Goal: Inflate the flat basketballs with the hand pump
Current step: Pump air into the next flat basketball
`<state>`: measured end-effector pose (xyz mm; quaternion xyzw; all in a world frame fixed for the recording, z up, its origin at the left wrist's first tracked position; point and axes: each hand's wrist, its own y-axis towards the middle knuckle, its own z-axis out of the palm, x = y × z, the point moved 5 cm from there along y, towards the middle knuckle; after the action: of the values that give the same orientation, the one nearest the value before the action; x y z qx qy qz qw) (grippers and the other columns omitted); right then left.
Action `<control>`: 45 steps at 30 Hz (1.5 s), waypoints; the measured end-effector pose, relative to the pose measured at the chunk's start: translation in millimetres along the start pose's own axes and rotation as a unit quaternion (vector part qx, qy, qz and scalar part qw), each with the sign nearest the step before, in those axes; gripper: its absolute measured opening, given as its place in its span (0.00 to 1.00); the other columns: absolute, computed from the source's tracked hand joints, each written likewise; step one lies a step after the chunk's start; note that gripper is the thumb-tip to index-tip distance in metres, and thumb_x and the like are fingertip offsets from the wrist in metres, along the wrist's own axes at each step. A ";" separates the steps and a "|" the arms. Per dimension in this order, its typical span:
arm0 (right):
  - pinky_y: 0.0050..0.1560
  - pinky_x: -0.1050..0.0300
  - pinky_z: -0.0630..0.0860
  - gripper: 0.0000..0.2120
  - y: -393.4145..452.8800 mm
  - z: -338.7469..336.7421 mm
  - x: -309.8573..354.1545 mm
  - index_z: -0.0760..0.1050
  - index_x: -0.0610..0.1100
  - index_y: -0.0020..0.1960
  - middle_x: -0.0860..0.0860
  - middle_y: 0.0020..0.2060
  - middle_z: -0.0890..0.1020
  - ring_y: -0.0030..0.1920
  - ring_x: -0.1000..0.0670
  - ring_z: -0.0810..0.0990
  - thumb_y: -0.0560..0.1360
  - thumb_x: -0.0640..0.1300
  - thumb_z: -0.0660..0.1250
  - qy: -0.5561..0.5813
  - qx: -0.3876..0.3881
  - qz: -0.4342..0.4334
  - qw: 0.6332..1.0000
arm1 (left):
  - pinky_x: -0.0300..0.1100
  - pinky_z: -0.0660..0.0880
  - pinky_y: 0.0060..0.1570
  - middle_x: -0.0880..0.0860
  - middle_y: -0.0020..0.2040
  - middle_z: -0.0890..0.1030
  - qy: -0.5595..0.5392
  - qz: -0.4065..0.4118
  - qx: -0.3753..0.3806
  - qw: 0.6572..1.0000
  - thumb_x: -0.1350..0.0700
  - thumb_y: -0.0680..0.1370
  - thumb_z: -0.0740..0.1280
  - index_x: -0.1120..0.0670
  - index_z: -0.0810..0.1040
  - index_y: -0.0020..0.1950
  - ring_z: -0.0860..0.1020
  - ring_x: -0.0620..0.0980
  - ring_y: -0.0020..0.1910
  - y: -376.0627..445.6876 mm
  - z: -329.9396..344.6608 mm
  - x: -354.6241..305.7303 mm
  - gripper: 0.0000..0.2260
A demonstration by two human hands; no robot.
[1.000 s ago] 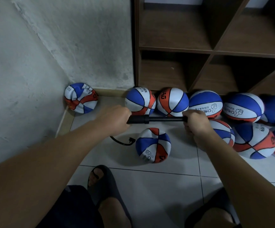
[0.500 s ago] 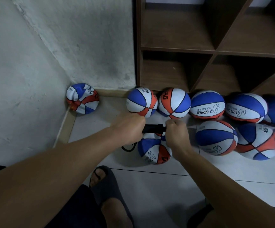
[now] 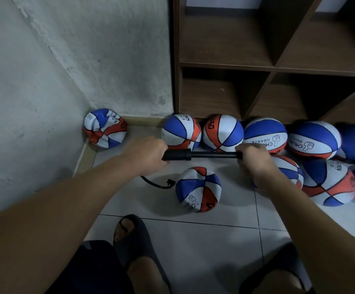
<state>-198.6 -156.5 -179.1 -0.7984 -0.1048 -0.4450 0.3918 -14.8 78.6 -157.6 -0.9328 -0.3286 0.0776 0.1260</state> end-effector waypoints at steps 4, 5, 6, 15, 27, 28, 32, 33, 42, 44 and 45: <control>0.31 0.56 0.61 0.06 -3.2 16.7 -8.7 0.70 0.44 0.43 0.47 0.31 0.68 0.32 0.47 0.64 0.79 0.38 0.60 -0.059 0.005 -0.003 0.998 | 0.41 0.63 0.28 0.48 0.35 0.77 -0.011 0.012 0.026 1.000 0.44 0.82 0.71 0.48 0.74 0.39 0.74 0.45 0.31 -3.1 4.1 -13.7 0.15; 0.31 0.56 0.62 0.07 -6.0 24.2 -12.1 0.72 0.43 0.44 0.47 0.32 0.69 0.32 0.47 0.65 0.80 0.38 0.59 -0.051 0.004 -0.002 0.999 | 0.40 0.62 0.28 0.48 0.35 0.76 -0.010 0.016 0.021 1.000 0.45 0.83 0.71 0.50 0.75 0.41 0.73 0.44 0.31 -3.5 4.4 -19.3 0.14; 0.31 0.57 0.63 0.08 -10.3 31.1 -14.3 0.73 0.43 0.44 0.47 0.33 0.69 0.32 0.48 0.66 0.80 0.37 0.58 -0.045 0.002 -0.006 0.999 | 0.40 0.61 0.28 0.48 0.35 0.76 -0.008 0.017 0.018 1.000 0.46 0.83 0.71 0.51 0.76 0.42 0.72 0.44 0.30 -3.6 5.5 -23.9 0.14; 0.48 0.46 0.85 0.08 -32.1 74.8 -21.3 0.77 0.45 0.46 0.44 0.42 0.84 0.43 0.41 0.86 0.80 0.46 0.61 -0.012 0.036 -0.020 0.999 | 0.42 0.65 0.31 0.49 0.35 0.74 0.036 0.046 -0.001 0.998 0.47 0.82 0.72 0.49 0.71 0.40 0.71 0.47 0.31 -1.6 7.0 -38.2 0.15; 0.30 0.55 0.63 0.08 -20.7 65.5 -0.5 0.71 0.43 0.44 0.45 0.32 0.68 0.30 0.49 0.66 0.81 0.41 0.60 -0.027 0.055 -0.041 0.997 | 0.40 0.62 0.29 0.48 0.34 0.76 -0.001 0.049 -0.034 0.998 0.45 0.83 0.70 0.52 0.80 0.46 0.72 0.44 0.30 0.0 -2.5 -39.0 0.12; 0.30 0.54 0.62 0.06 -14.1 55.1 -0.8 0.71 0.43 0.44 0.45 0.33 0.67 0.30 0.48 0.64 0.80 0.41 0.60 -0.023 0.042 -0.033 0.998 | 0.40 0.62 0.29 0.48 0.34 0.75 0.000 0.043 -0.031 0.999 0.44 0.83 0.69 0.52 0.81 0.46 0.71 0.43 0.30 0.0 -4.8 -34.7 0.12; 0.29 0.56 0.61 0.05 6.3 6.2 -8.2 0.70 0.45 0.42 0.49 0.29 0.68 0.27 0.49 0.64 0.76 0.42 0.64 0.007 -0.015 0.019 1.000 | 0.42 0.64 0.29 0.47 0.33 0.76 0.036 0.017 -0.034 0.999 0.40 0.81 0.71 0.47 0.77 0.41 0.73 0.45 0.30 0.4 -7.1 -7.1 0.14; 0.28 0.56 0.60 0.07 9.6 -0.1 -9.4 0.69 0.46 0.40 0.49 0.28 0.67 0.26 0.49 0.63 0.76 0.41 0.64 0.008 -0.013 0.027 1.000 | 0.42 0.63 0.29 0.47 0.33 0.76 0.035 0.015 -0.029 0.999 0.40 0.81 0.71 0.47 0.75 0.39 0.73 0.45 0.30 0.8 -5.6 -5.1 0.16; 0.30 0.56 0.63 0.07 -11.1 39.3 -3.0 0.71 0.44 0.42 0.48 0.31 0.67 0.29 0.48 0.65 0.79 0.41 0.60 0.022 -0.014 -0.006 1.000 | 0.42 0.63 0.29 0.48 0.35 0.76 0.020 0.022 -0.034 0.999 0.45 0.82 0.71 0.49 0.77 0.43 0.73 0.47 0.31 0.8 -6.3 -28.8 0.12; 0.33 0.52 0.60 0.05 -19.1 53.0 0.2 0.69 0.44 0.44 0.45 0.34 0.64 0.33 0.48 0.62 0.78 0.40 0.58 0.039 -0.011 -0.012 0.999 | 0.42 0.63 0.29 0.48 0.34 0.76 0.018 0.015 -0.034 0.999 0.45 0.82 0.71 0.51 0.79 0.44 0.73 0.48 0.31 -0.3 -6.9 -30.0 0.12; 0.34 0.51 0.60 0.05 -22.0 56.9 1.7 0.68 0.45 0.43 0.45 0.34 0.63 0.34 0.48 0.61 0.78 0.40 0.58 0.042 -0.009 -0.020 0.999 | 0.42 0.62 0.29 0.48 0.34 0.75 0.018 0.016 -0.039 0.999 0.45 0.82 0.71 0.51 0.79 0.45 0.72 0.47 0.31 -1.2 -8.7 -31.2 0.11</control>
<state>-173.1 -101.1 -183.0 -0.7801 -0.0999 -0.4873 0.3793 -37.6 58.1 -147.0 -0.9435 -0.3137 0.0501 0.0942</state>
